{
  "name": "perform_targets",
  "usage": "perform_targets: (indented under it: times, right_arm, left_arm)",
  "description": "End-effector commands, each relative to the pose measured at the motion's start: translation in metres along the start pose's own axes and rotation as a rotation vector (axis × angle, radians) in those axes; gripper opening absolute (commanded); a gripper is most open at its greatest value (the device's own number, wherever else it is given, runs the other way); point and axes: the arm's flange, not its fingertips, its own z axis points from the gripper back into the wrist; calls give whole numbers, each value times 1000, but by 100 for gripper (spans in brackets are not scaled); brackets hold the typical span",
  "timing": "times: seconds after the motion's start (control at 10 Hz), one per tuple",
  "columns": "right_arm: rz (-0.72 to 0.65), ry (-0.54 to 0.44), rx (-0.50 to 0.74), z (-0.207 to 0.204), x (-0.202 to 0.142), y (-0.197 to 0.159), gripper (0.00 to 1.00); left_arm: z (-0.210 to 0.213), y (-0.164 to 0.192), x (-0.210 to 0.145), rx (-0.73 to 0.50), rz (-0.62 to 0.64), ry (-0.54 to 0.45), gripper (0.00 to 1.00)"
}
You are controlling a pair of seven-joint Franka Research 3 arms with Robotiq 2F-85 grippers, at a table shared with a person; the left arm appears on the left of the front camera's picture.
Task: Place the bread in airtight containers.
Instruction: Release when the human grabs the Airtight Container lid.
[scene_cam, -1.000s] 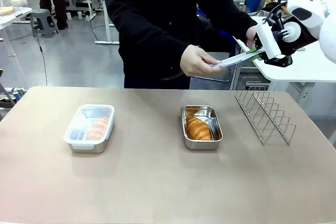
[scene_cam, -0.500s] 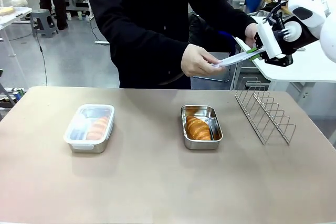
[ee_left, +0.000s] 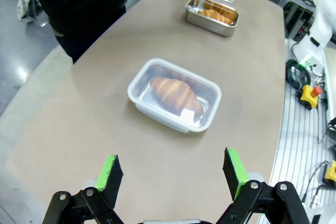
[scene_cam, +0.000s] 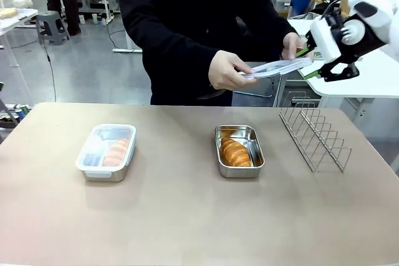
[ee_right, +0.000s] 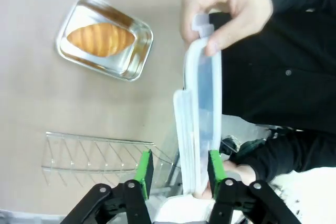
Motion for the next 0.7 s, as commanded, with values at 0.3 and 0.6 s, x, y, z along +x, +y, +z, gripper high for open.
perform_targets:
  times: [0.3, 0.6]
  right_arm:
    - [-768, -281, 55, 69, -108, 37, 100]
    - [-1054, -393, 110, 100, -188, 115, 100]
  left_arm:
    - [1, -1, 0, 0, -12, 2, 100]
    - [1, -1, 0, 0, -12, 2, 100]
